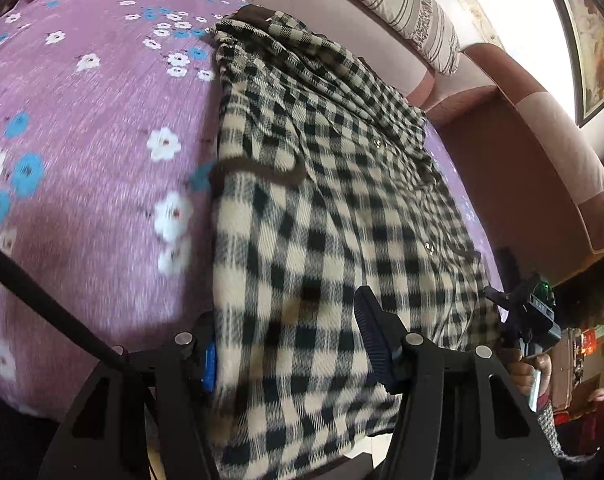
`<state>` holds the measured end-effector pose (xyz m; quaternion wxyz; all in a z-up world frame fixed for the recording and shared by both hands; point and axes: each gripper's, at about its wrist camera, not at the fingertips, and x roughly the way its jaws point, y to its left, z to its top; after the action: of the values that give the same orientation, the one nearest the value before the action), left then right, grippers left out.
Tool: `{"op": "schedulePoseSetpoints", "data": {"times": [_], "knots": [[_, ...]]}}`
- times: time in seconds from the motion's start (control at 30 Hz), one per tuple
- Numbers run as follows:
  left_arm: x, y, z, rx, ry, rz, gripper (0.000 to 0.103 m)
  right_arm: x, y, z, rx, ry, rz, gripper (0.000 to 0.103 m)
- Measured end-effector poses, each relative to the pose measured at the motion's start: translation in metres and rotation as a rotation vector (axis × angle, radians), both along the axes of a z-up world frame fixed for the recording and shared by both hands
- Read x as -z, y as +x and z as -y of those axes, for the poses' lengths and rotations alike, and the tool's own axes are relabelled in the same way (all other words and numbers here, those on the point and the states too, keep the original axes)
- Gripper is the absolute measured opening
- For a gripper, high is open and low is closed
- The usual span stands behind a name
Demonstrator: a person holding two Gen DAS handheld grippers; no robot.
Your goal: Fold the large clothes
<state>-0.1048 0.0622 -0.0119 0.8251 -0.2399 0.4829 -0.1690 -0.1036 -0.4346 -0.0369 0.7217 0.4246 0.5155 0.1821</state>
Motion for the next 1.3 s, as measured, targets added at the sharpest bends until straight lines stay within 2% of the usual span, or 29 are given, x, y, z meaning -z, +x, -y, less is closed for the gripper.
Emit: {"op": "schedulePoseSetpoints", "data": {"times": [0.17, 0.2, 0.23, 0.27, 0.3, 0.4, 0.57, 0.67, 0.8, 1.03, 1.17, 1.3], "knots": [[0.001, -0.011, 0.011, -0.010, 0.055, 0.007, 0.056, 0.002, -0.016, -0.007, 0.000, -0.063, -0.002, 0.046], [0.000, -0.013, 0.014, -0.009, 0.083, 0.010, 0.052, 0.001, -0.016, -0.008, 0.004, -0.076, -0.001, 0.042], [-0.001, -0.014, 0.018, -0.015, 0.134, 0.006, 0.029, 0.001, -0.015, -0.008, 0.005, -0.099, -0.003, 0.033], [-0.002, -0.014, 0.020, -0.020, 0.193, -0.004, 0.013, 0.000, -0.014, -0.011, 0.001, -0.118, -0.006, 0.026], [-0.003, -0.012, 0.020, -0.010, 0.223, -0.015, 0.006, -0.001, -0.013, -0.013, -0.007, -0.131, -0.011, 0.011], [-0.014, -0.016, 0.002, -0.033, 0.155, -0.017, 0.006, -0.015, -0.015, -0.017, -0.022, -0.148, 0.028, 0.007], [-0.031, -0.040, -0.012, -0.035, 0.113, 0.002, 0.006, -0.047, -0.040, -0.013, -0.057, -0.124, 0.114, 0.007], [-0.032, -0.045, -0.010, -0.015, 0.104, -0.006, 0.006, -0.049, -0.047, -0.021, -0.109, -0.148, 0.118, 0.007], [-0.036, -0.030, -0.005, 0.020, 0.084, -0.031, 0.006, -0.050, -0.027, -0.036, -0.177, -0.147, 0.115, 0.007], [-0.075, 0.026, -0.002, 0.067, 0.040, 0.009, 0.006, -0.081, 0.040, -0.059, -0.231, -0.211, 0.201, 0.007], [-0.101, 0.087, 0.002, 0.050, 0.105, 0.086, 0.006, -0.100, 0.103, -0.064, -0.199, -0.264, 0.260, 0.007], [-0.113, 0.155, 0.003, 0.011, 0.130, 0.107, 0.007, -0.116, 0.167, -0.067, -0.137, -0.294, 0.311, 0.007]]}}
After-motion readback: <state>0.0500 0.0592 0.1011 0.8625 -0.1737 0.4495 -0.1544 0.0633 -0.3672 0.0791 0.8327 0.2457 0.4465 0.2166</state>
